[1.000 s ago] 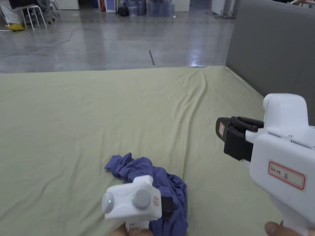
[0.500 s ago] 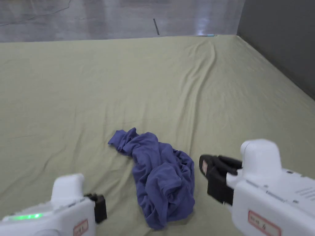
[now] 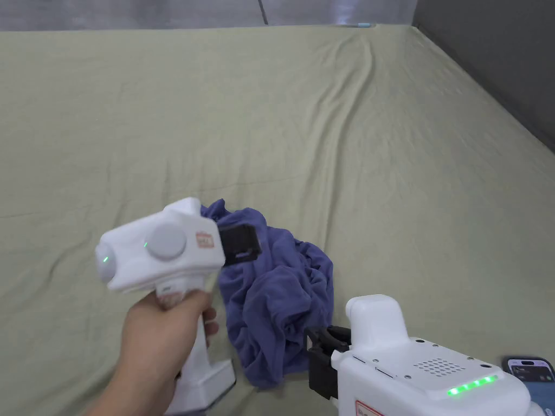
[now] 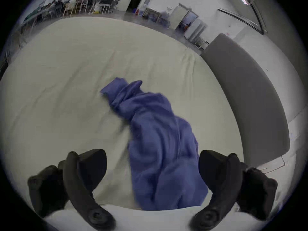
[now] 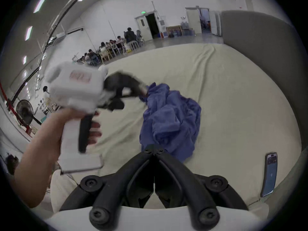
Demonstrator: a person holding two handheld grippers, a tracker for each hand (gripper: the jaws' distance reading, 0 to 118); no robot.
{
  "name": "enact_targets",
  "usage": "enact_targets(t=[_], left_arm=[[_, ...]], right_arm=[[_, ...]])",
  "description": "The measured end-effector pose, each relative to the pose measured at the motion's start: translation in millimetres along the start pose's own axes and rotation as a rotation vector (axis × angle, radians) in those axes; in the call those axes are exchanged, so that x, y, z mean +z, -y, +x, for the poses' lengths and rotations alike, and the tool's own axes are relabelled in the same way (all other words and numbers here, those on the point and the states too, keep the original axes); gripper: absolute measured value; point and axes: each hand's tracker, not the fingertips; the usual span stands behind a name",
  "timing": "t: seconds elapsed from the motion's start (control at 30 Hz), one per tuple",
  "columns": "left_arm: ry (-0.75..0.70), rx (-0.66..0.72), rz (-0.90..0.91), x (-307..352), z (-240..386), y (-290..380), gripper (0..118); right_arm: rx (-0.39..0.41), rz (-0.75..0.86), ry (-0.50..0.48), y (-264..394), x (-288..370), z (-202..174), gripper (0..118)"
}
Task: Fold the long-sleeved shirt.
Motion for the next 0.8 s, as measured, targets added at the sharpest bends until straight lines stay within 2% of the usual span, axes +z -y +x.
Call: enact_targets(t=[0.1,0.13,0.17,0.2,0.23,0.37,0.53,0.57,0.6,0.63,0.67,0.77,0.8], left_arm=[[-0.084,-0.065,-0.09,-34.4,7.8,-21.5,118],[-0.119,-0.082,-0.129,-48.9,6.5,-23.7,114],[-0.132,-0.083,-0.172,-59.3,5.1,-23.9,84],[-0.126,-0.089,-0.198,-67.1,2.0,-23.0,23],[-0.085,-0.097,-0.204,-71.0,-1.6,-22.1,5],[-0.067,-0.193,-0.143,-21.6,16.6,2.4,5],[-0.003,-0.131,-0.113,-14.5,-1.7,-28.0,5],[0.003,-0.134,-0.111,-7.8,3.4,-17.0,5],[0.0,-0.14,-0.104,-4.6,5.1,-15.2,5],[-0.003,-0.144,-0.1,-3.6,5.5,-16.9,5],[-0.007,-0.151,-0.099,-3.5,5.4,-18.4,5],[-0.019,-0.164,-0.098,2.7,7.8,-9.0,5],[-0.02,-0.151,-0.098,3.7,4.9,-9.0,5]], right_arm=[[0.007,-0.006,0.009,1.9,-2.8,1.8,2],[0.012,-0.013,0.014,2.6,-1.8,2.3,2],[0.014,-0.02,0.019,3.2,-2.6,3.9,2],[0.012,-0.027,0.023,3.9,-3.6,6.4,2],[0.009,-0.036,0.022,4.6,-4.5,9.6,2],[-0.01,-0.066,0.035,5.5,-9.3,25.0,2],[-0.078,-0.083,-0.037,-19.7,-38.6,49.8,4],[-0.107,-0.089,-0.007,-26.9,-48.1,52.6,53],[-0.127,-0.125,0.011,-32.7,-62.5,56.2,109],[-0.139,-0.079,-0.04,-36.3,-60.9,63.1,118],[-0.186,-0.077,-0.026,-44.1,-72.2,67.4,113],[-0.252,-0.12,0.043,-52.9,-103.8,79.3,118],[-0.249,-0.142,0.047,-47.1,-127.9,72.1,118]])
